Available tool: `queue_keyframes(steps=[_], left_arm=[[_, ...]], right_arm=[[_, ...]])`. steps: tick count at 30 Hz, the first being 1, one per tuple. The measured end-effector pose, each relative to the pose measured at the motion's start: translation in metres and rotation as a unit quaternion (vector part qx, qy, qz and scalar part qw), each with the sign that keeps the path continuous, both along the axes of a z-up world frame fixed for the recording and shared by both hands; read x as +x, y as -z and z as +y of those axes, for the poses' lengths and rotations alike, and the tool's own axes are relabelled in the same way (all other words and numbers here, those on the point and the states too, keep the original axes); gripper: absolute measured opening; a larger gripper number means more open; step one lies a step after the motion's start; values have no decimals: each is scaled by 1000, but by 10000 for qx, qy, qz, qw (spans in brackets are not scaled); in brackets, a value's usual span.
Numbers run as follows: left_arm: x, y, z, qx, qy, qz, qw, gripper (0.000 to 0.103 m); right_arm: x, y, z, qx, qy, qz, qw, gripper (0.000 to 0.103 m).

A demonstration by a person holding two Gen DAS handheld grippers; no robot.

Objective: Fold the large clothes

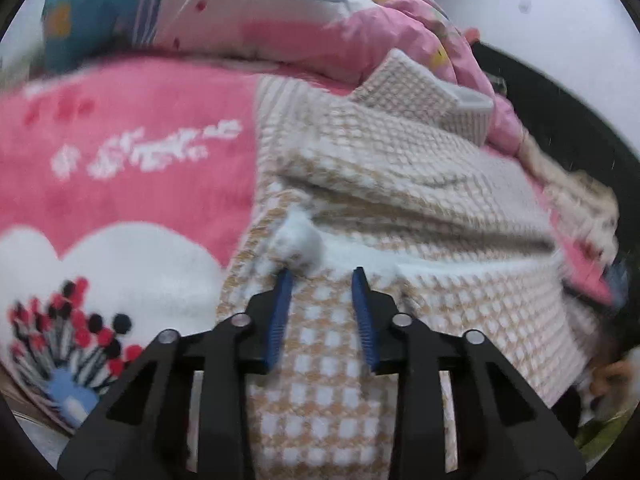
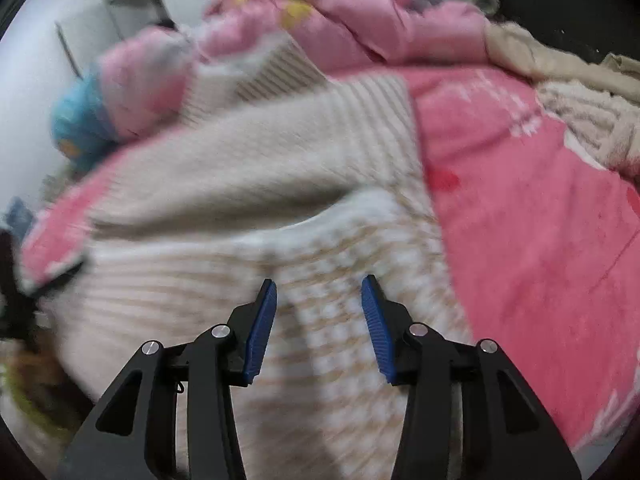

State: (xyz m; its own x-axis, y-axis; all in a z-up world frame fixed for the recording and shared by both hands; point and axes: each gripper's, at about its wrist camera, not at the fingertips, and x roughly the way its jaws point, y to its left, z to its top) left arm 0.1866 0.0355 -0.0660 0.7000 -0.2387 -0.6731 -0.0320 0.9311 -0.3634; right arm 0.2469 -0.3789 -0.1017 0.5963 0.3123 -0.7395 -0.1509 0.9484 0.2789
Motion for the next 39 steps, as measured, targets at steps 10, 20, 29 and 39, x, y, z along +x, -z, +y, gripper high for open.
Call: queue_keyframes(steps=[10, 20, 29, 39], left_arm=[[-6, 4, 15, -583, -114, -43, 9982, 23], [-30, -29, 0, -15, -242, -347, 9991, 34], [-54, -35, -94, 419, 1100, -441, 9921, 37], [-36, 3, -80, -74, 927, 117, 9956, 37]], right_arm=[[11, -21, -20, 334, 238, -1, 9992, 42], [-33, -61, 5, -288, -63, -524, 9982, 44], [-39, -45, 108, -287, -1414, -173, 9894, 53], [-73, -60, 116, -468, -1187, -199, 9916, 62]])
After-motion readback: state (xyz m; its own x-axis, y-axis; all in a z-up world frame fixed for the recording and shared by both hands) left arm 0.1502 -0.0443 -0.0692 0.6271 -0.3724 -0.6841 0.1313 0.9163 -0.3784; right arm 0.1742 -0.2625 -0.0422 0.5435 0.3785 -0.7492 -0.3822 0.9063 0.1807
